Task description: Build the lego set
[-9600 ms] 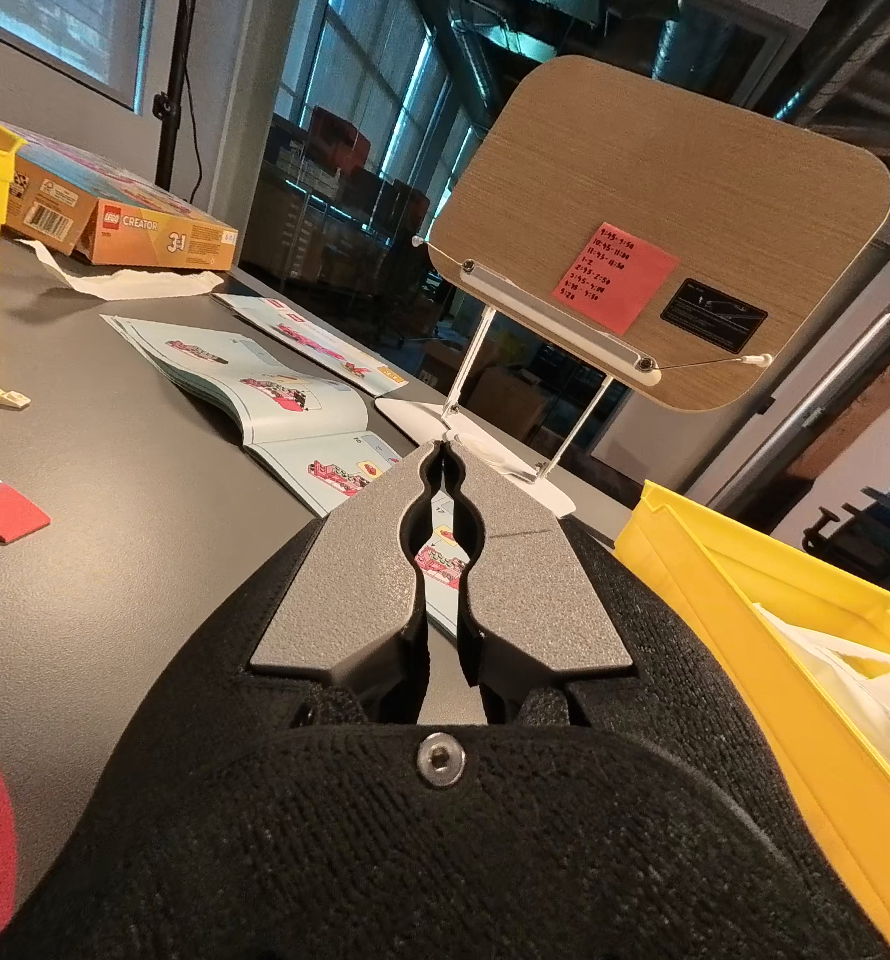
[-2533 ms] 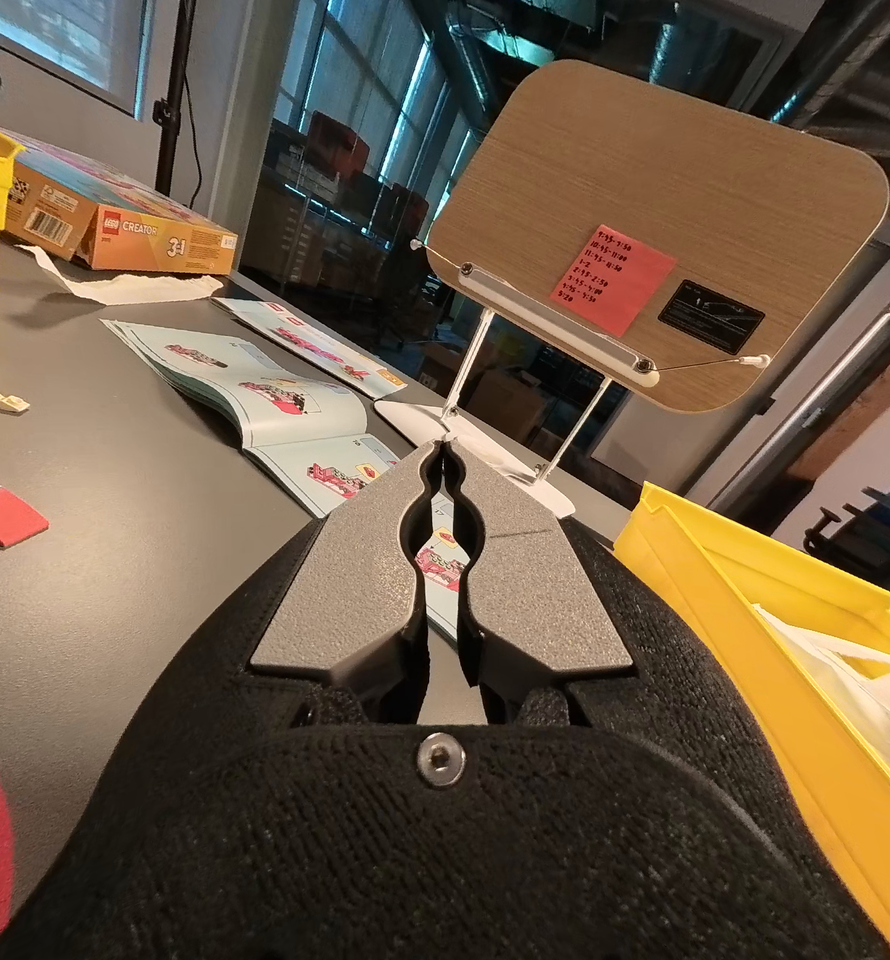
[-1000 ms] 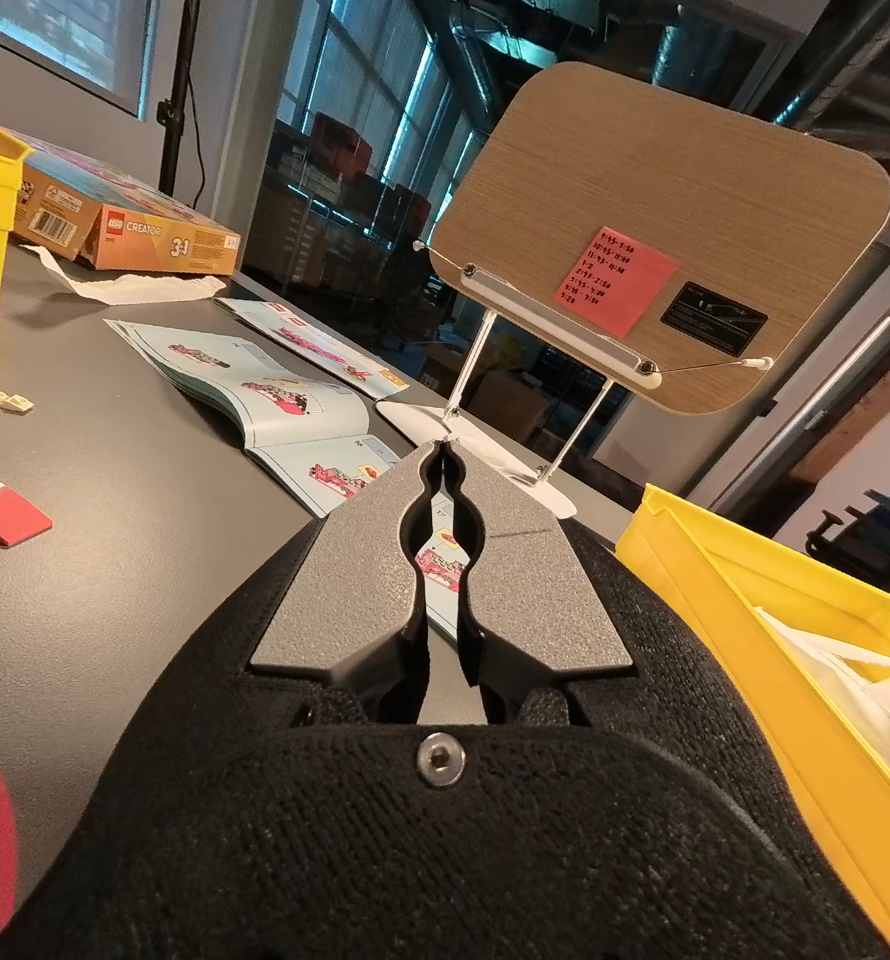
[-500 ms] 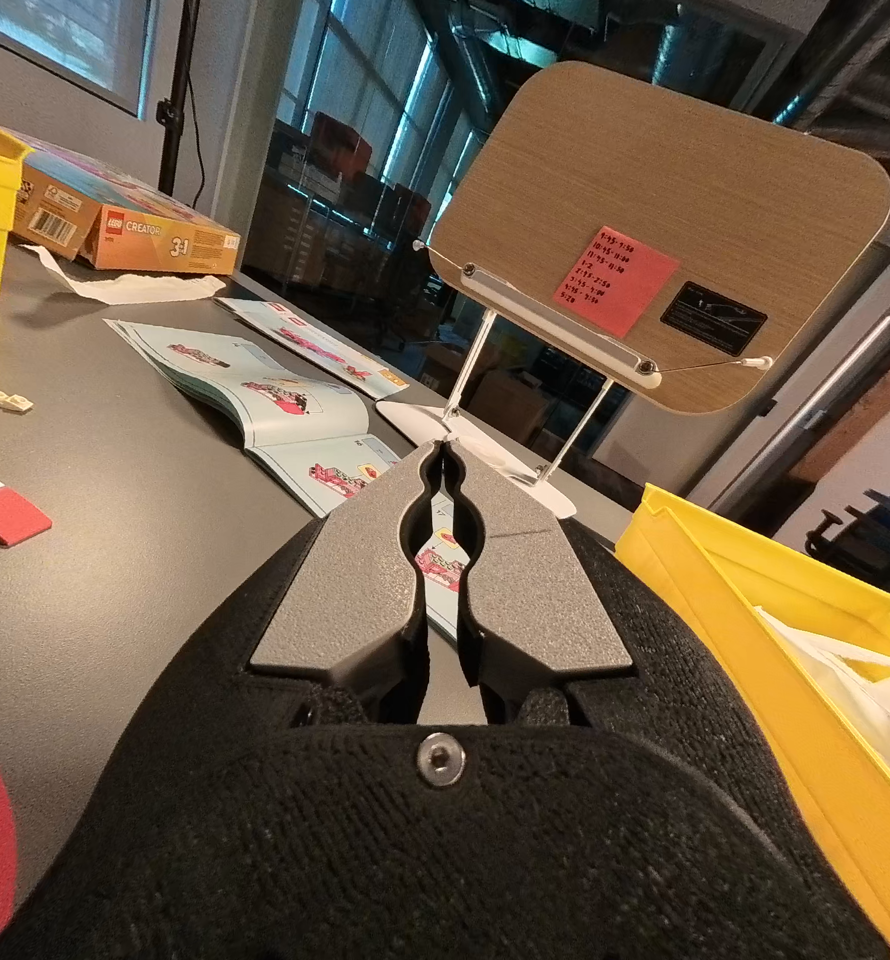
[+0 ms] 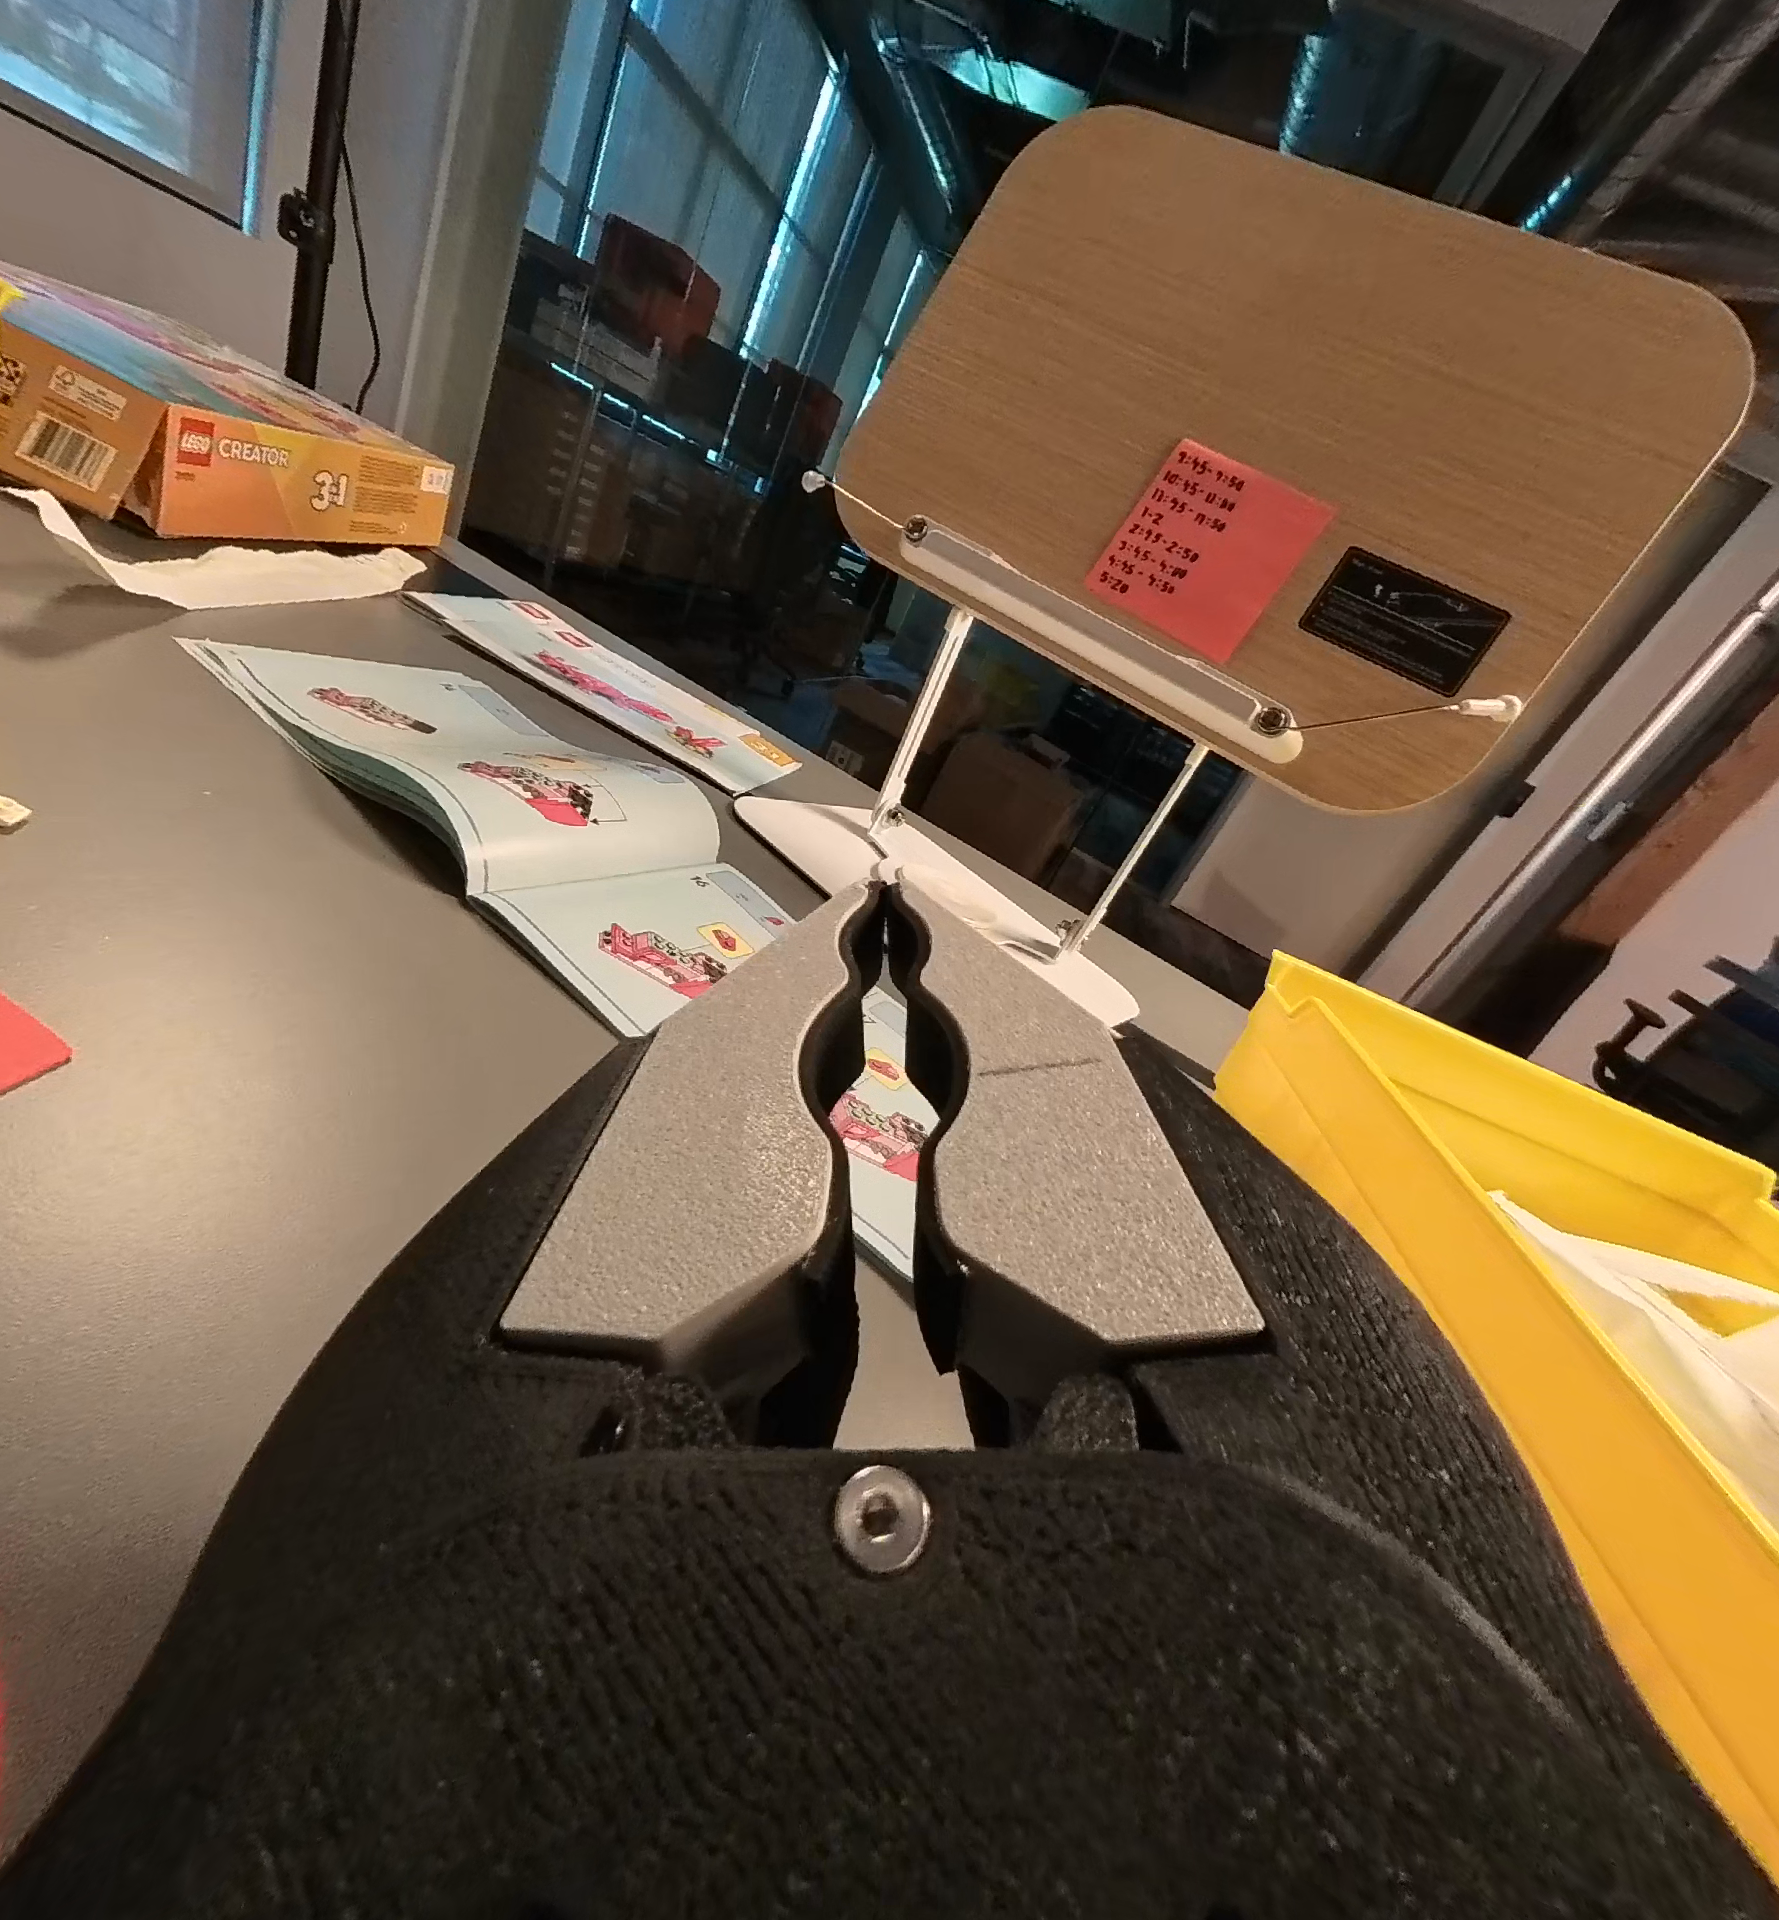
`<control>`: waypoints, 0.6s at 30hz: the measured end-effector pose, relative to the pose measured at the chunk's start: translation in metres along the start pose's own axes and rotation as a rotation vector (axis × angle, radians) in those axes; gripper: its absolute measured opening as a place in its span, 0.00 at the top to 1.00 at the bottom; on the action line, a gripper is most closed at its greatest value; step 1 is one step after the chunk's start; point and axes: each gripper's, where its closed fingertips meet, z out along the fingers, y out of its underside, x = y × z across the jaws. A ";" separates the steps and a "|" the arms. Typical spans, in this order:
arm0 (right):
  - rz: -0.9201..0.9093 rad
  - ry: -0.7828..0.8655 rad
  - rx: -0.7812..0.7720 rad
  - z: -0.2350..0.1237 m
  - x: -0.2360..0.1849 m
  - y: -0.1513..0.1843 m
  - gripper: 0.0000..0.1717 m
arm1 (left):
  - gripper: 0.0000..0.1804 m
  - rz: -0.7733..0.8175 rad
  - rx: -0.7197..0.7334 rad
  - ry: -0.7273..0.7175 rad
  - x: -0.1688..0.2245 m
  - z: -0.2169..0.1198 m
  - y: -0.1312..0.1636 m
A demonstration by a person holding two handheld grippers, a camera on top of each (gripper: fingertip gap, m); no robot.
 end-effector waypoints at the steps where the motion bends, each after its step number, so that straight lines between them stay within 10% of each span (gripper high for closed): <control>1: 0.000 0.001 0.000 0.000 0.000 0.000 1.00 | 0.69 0.006 0.005 0.000 0.000 0.002 -0.004; 8: -0.002 0.006 0.000 0.000 0.001 0.000 1.00 | 0.48 0.095 0.004 0.034 0.007 0.022 -0.014; 18: 0.005 0.027 -0.001 -0.001 0.005 0.001 1.00 | 0.70 0.197 -0.070 0.025 0.015 0.027 0.006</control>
